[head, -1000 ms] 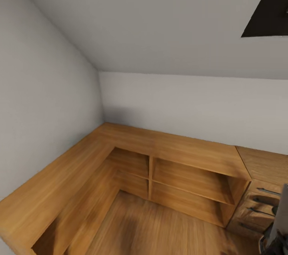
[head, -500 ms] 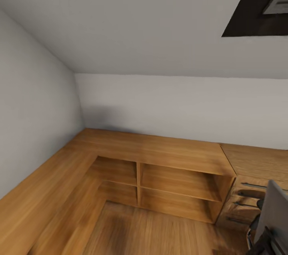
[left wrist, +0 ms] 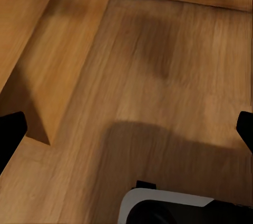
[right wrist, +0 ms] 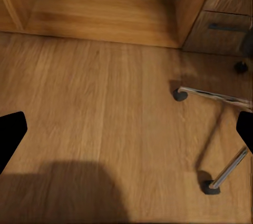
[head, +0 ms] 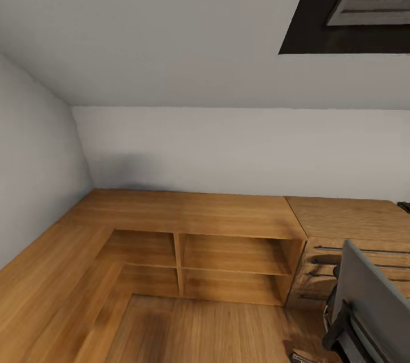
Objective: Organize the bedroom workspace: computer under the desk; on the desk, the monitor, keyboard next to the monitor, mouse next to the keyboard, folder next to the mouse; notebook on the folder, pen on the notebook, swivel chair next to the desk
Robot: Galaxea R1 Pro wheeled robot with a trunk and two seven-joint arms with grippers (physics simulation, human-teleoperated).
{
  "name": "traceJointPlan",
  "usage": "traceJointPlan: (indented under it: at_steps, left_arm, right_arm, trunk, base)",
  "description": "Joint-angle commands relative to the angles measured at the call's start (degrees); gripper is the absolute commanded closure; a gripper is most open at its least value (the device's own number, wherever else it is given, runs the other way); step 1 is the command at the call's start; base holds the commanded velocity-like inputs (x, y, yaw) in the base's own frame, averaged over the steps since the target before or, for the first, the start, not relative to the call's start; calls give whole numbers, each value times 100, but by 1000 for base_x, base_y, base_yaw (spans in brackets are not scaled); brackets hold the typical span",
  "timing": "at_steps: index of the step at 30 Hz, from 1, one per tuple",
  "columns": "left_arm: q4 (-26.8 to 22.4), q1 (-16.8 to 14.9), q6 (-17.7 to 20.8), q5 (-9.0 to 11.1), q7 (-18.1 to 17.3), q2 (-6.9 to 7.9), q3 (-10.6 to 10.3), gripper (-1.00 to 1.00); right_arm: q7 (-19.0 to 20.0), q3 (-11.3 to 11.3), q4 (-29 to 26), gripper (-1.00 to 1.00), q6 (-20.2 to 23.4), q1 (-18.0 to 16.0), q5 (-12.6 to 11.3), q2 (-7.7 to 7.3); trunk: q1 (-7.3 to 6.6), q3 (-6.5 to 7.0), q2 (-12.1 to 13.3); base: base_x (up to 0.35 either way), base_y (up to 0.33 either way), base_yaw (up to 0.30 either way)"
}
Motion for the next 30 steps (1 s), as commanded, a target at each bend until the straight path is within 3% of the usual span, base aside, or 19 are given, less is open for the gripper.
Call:
traceJointPlan:
  at_steps: [1, 30]
  left_arm:
    - [-11, 2, -9, 34, 20, 2, -49, -100]
    - [-11, 5, -9, 34, 20, 2, -49, -100]
  right_arm:
    - [-54, 48, 12, -100, -7, -5, 9, 3]
    - [-54, 47, 12, -100, -16, -5, 9, 1]
  trunk:
    - [2, -8, -7]
    - [2, -8, -7]
  base:
    - [0, 0, -273]
    - [24, 15, -273]
